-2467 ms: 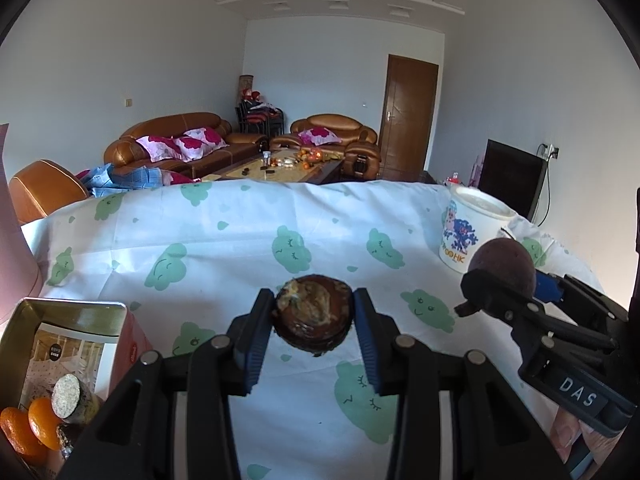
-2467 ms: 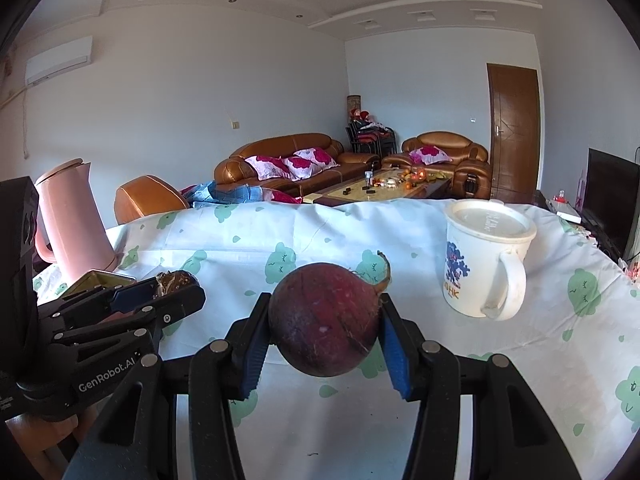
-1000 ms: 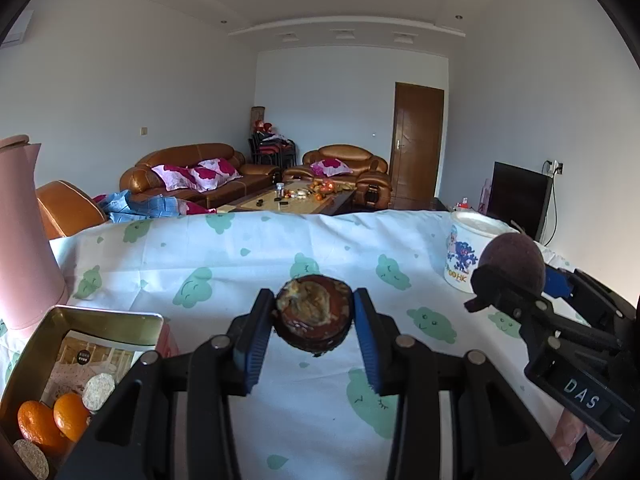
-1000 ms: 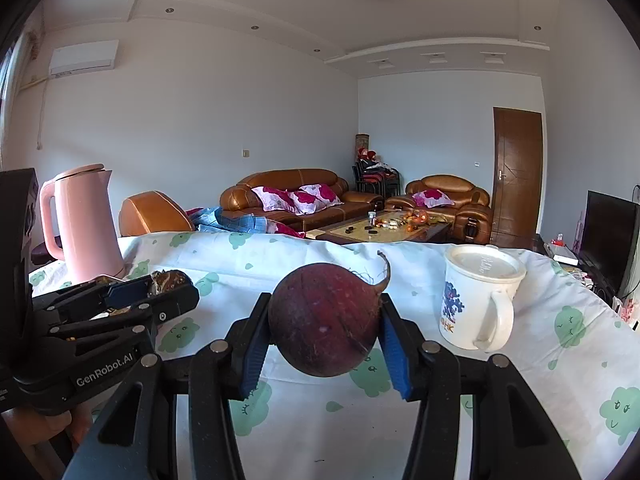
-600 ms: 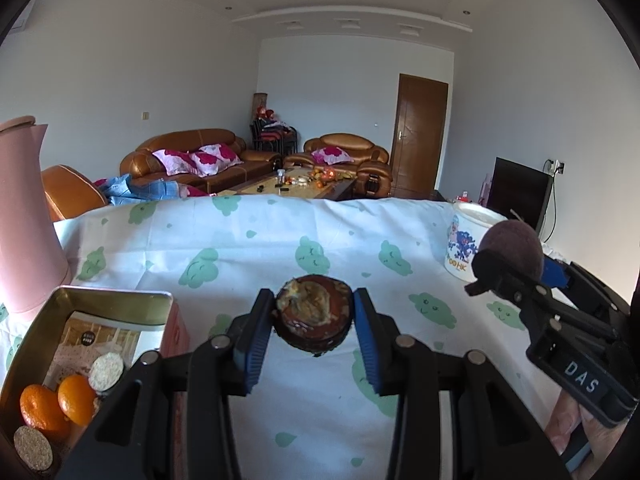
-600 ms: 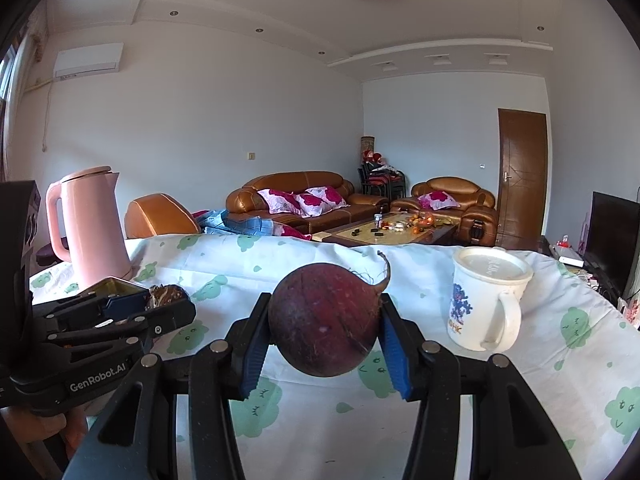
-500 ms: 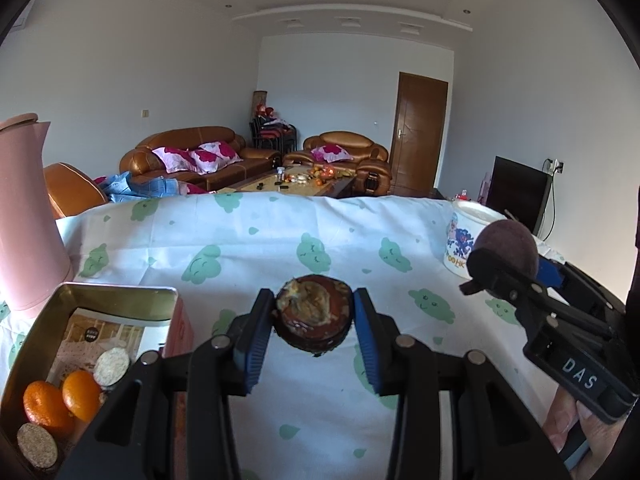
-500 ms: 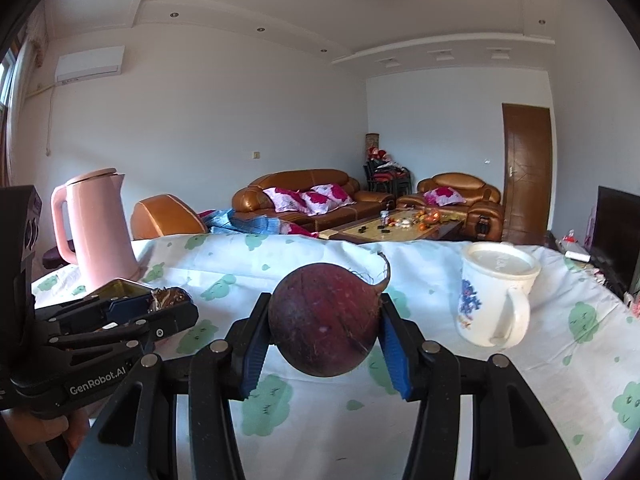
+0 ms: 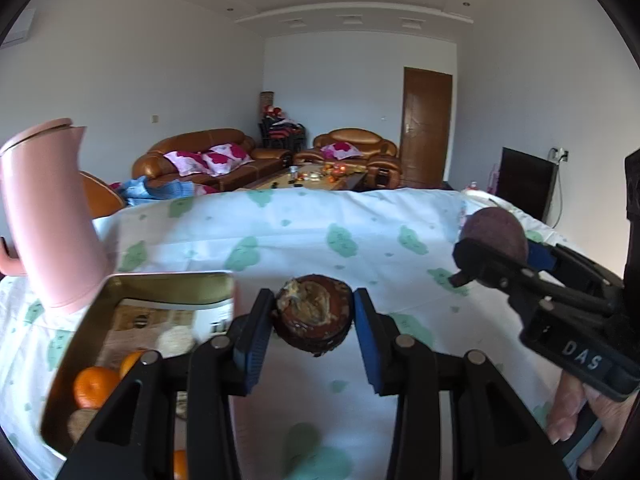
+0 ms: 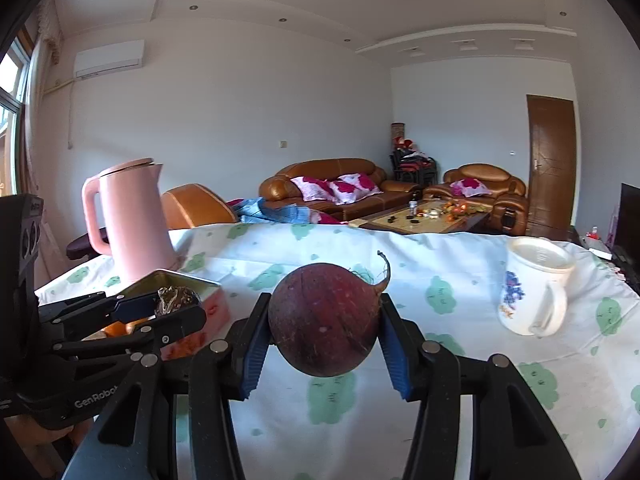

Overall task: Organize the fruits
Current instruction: 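Lift the pastry and purple fruit and carry both over the tin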

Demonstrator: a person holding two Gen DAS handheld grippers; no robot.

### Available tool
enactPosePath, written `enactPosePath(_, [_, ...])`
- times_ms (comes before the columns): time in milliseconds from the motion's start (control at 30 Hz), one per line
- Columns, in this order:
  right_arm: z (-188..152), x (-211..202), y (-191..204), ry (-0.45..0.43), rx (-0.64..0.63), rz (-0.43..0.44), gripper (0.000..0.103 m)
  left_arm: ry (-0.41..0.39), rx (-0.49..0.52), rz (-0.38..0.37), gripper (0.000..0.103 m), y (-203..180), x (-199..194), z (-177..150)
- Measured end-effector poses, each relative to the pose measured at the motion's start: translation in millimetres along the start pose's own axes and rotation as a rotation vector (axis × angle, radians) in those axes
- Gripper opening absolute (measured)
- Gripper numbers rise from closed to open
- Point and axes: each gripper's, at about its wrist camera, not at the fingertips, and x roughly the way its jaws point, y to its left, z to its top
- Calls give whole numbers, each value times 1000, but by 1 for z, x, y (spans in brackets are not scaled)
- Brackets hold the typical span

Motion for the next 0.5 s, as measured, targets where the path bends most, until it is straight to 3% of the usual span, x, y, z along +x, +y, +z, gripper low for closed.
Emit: enactPosePath(500, [3, 8, 53, 27, -43, 111, 52, 11, -15, 64, 42, 48, -25, -8])
